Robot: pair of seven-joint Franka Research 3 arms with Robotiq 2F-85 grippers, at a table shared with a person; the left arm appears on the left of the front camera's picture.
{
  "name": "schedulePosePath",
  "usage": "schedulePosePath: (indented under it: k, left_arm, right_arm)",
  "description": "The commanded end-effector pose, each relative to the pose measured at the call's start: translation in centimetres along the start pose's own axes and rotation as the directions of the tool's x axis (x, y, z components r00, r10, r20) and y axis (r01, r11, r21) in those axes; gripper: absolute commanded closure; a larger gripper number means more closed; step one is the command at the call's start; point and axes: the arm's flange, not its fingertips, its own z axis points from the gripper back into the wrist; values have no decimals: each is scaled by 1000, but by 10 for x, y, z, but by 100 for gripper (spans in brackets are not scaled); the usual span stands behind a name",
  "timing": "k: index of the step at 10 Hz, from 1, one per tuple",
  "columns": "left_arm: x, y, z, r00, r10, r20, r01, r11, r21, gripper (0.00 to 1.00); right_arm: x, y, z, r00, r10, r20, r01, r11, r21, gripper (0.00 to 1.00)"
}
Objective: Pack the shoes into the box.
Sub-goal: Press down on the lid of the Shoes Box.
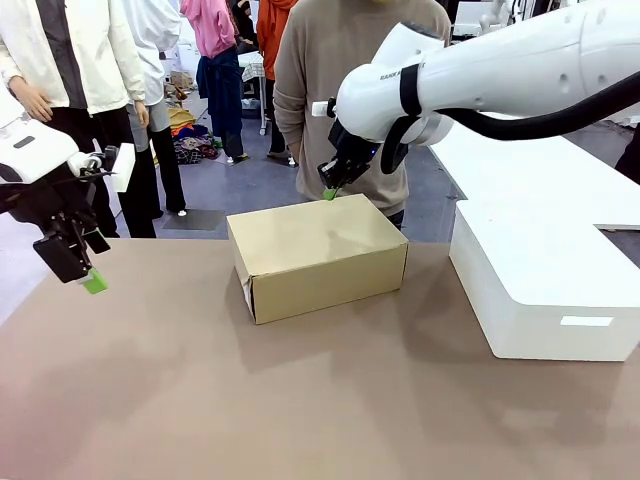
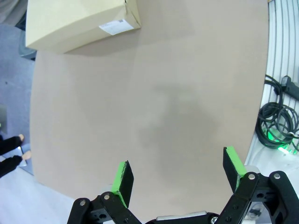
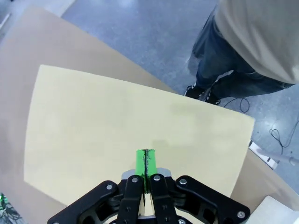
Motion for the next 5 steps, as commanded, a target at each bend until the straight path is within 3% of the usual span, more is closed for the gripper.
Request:
schedulePosePath:
  k: [1,5]
  left_arm:
    - [-1,0,2,1000,13,-12,-13,1000,-2,0]
    - [-1,0,2,1000,13,-12,-13,1000,-2,0]
  right_arm:
    - [17,-1,-12,998,-31,-49,31,999,-12,100]
    - [15,-9,-46,991,-47,-125,42,998,-40,100]
